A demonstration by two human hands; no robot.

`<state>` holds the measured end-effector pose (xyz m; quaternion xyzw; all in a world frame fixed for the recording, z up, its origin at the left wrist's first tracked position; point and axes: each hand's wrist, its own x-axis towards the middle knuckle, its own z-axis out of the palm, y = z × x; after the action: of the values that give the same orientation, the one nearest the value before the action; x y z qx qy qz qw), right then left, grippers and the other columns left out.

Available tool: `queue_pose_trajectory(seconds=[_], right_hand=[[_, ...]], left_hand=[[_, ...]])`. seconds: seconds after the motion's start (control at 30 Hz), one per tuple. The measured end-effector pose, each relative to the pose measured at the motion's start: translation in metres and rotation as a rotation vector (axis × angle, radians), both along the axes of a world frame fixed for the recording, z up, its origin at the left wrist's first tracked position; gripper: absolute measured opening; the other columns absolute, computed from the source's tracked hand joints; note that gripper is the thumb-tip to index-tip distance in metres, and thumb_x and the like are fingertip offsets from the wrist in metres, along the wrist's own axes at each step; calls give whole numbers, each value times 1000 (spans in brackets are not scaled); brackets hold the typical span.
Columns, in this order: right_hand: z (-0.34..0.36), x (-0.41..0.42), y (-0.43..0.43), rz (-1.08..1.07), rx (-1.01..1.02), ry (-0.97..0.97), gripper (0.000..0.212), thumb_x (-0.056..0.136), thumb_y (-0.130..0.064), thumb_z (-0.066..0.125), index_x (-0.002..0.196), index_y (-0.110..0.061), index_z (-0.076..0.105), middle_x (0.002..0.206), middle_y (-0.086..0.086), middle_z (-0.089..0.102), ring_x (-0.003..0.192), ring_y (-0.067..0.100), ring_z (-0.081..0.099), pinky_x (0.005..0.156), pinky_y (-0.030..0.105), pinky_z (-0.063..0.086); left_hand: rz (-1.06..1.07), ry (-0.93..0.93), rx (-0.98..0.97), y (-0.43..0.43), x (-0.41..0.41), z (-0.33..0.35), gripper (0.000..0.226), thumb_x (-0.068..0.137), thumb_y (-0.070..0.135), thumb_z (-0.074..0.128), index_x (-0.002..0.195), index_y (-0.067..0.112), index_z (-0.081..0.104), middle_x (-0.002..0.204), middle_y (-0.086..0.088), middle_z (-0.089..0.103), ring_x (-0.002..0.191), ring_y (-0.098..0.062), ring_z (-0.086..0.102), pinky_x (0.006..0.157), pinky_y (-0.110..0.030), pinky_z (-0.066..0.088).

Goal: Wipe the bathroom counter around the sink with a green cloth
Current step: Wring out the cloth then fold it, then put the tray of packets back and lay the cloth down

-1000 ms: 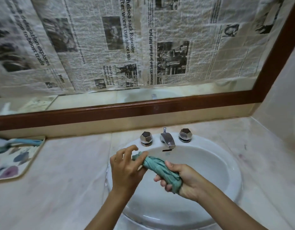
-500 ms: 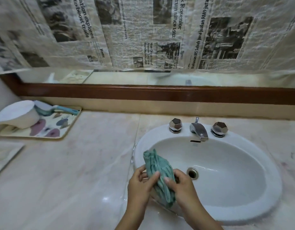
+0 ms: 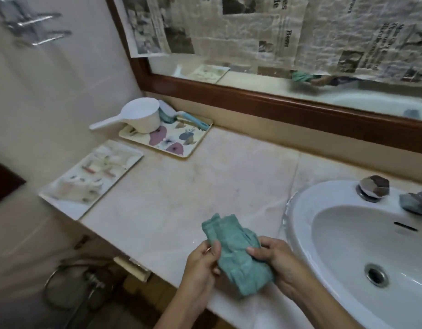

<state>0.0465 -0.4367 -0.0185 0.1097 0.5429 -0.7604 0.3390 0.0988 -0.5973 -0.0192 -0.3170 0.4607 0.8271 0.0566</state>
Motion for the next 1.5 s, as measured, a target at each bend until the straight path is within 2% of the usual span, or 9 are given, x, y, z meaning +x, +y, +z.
queue_pose_trajectory(seconds=[0.2,0.33,0.53,0.8,0.97,1.13,1.23,1.37,1.5], right_hand=[[-1,-41,-102,72,305,188,10,72,6,71,74,0,63,64,10,64,59,20,58,53,23,45],[1,-89,-163,281,613,421,23,83,7,61,67,-10,59,61,-1,56,61,15,51,58,25,36],[-11,-127,-223,538,1485,809,21,82,-7,49,84,-24,61,90,1,60,90,24,52,65,33,39],[-3,-122,-290,588,1585,901,46,81,-13,56,126,-20,55,127,5,52,114,27,40,87,38,37],[-6,-142,-355,570,1244,1012,39,81,-11,58,119,-14,60,117,6,57,111,26,45,87,37,43],[-9,-187,-427,589,1151,1102,44,87,-18,57,130,-10,53,128,10,52,120,28,44,93,36,42],[-10,-218,-465,603,1155,1127,49,89,-22,55,135,-9,47,137,12,47,123,29,44,96,37,40],[-16,-250,-498,653,1143,1058,45,89,-19,48,130,-4,43,131,17,51,116,34,50,88,38,41],[-28,-264,-511,683,1157,1040,40,92,-26,47,124,-1,47,127,19,53,113,36,52,88,40,43]], left_hand=[[-88,-12,-82,-115,-14,-11,18,79,11,69,94,3,75,97,-17,73,85,-29,61,69,-31,44],[-274,40,-856,-188,-23,-35,17,90,18,63,106,20,69,104,13,66,104,-11,59,83,-9,40],[-418,88,-1667,-273,-12,-72,50,67,32,76,116,27,66,136,0,56,123,-21,40,86,-45,49],[-508,180,-1492,-314,2,-80,44,80,43,51,120,30,64,145,11,46,129,-13,34,91,-39,36],[-194,136,-1160,-345,1,-55,26,88,17,63,112,25,68,134,18,44,124,2,38,94,0,27],[232,-168,-930,-401,-6,-36,25,87,7,63,92,32,64,112,10,52,104,-9,52,85,-25,43],[421,-316,-663,-431,-20,-36,26,88,10,63,112,22,61,117,1,58,100,-14,56,81,-34,47],[487,-418,-468,-452,-36,-46,54,88,15,63,139,13,44,131,-6,57,118,-26,54,95,-43,44],[443,-398,-425,-451,-45,-44,27,88,12,56,114,6,59,103,-8,67,90,-23,61,78,-37,47]])
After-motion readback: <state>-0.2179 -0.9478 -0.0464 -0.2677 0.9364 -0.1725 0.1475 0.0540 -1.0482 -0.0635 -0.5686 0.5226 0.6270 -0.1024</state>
